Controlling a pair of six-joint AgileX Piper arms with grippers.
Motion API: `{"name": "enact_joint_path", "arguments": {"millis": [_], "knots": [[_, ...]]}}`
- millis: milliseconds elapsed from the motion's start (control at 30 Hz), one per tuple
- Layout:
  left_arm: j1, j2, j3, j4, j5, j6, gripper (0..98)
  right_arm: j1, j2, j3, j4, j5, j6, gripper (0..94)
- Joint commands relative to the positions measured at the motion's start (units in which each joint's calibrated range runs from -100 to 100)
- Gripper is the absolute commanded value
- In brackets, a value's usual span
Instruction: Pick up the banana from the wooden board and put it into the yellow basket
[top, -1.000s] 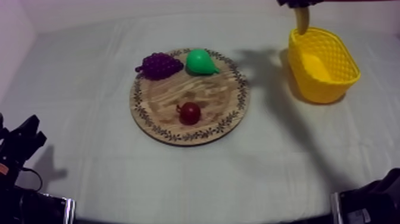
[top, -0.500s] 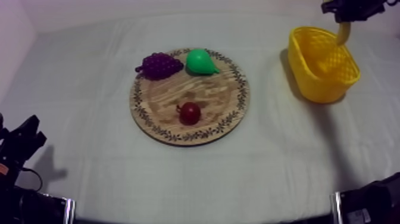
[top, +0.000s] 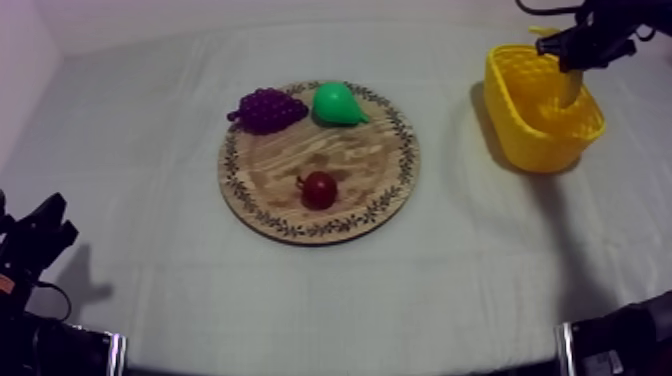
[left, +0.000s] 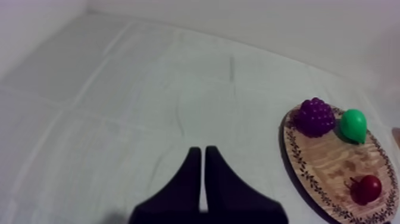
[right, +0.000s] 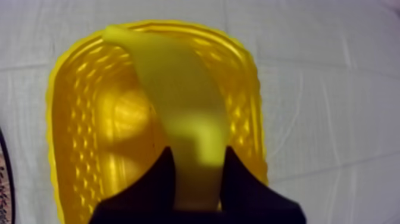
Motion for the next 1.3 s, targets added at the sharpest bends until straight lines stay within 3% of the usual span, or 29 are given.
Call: {"name": "enact_joint_path", "arguments": {"millis": [0,67,167,233,400,533,733,867,1133,1267], "knots": [[-0.01,0.00,-0.04,0.00,0.00,0.00,0.0,0.25,0.75,0.12,-0.53,-0.56,0.03,7.1],[-0.01,0.00,-0.04,0.00,0.00,0.00,0.0,0.73,1.36,-0.01,-1.66,-1.45,0.81,16.2],[-0.01,0.00,-0.04,0.00,0.00,0.00,0.0,1.24,2.06,-0.03,-3.00,-2.52,2.05,40.2],[-0.01,0.00,-0.04,0.00,0.00,0.00,0.0,1.33,2.31,0.37,-3.39,-3.37,2.82,51.2],[-0.01,0.00,-0.04,0.00,0.00,0.00,0.0,1.12,1.34,2.31,-3.42,-5.89,3.32,57.9],[-0.01,0.00,-0.04,0.00,0.00,0.00,0.0,0.75,-2.26,6.09,-3.40,-9.12,2.84,48.8],[-0.01,0.00,-0.04,0.00,0.00,0.00,0.0,0.25,-13.64,15.01,-3.08,-15.18,0.72,19.7],[-0.01,0.00,-0.04,0.00,0.00,0.00,0.0,-0.38,-24.61,23.16,-1.46,-18.31,-2.49,6.2],[-0.01,0.00,-0.04,0.00,0.00,0.00,0.0,-0.89,-47.63,42.67,0.06,-26.07,-6.05,0.9],[-0.01,0.00,-0.04,0.00,0.00,0.02,0.0,0.40,-59.65,52.92,-3.53,-30.66,-3.61,0.6]]}}
